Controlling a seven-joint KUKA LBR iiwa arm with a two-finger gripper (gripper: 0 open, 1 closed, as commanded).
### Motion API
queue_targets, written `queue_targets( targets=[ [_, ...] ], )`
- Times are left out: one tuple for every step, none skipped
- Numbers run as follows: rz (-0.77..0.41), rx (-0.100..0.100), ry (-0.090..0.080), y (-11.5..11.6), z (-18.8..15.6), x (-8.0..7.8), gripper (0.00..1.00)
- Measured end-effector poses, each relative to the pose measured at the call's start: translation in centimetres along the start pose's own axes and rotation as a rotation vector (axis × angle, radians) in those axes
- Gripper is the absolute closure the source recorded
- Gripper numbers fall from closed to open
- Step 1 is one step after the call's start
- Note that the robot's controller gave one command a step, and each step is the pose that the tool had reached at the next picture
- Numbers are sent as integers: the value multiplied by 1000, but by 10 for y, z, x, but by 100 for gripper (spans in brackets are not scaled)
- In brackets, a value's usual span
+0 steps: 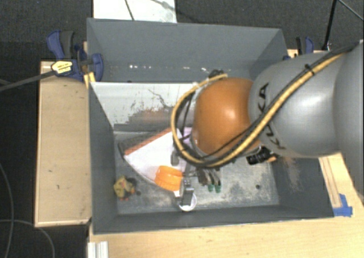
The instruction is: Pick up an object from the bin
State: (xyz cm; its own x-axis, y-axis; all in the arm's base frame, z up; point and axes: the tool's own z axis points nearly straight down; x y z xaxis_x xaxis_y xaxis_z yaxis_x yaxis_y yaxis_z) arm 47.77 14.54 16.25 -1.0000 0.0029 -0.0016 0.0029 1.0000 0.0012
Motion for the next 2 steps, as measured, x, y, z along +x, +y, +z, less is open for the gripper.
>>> queue_targets(
  targets=[
    [58,0,0,4,37,-14,0],
    [57,1,1,1,38,-15,0]
  ],
)
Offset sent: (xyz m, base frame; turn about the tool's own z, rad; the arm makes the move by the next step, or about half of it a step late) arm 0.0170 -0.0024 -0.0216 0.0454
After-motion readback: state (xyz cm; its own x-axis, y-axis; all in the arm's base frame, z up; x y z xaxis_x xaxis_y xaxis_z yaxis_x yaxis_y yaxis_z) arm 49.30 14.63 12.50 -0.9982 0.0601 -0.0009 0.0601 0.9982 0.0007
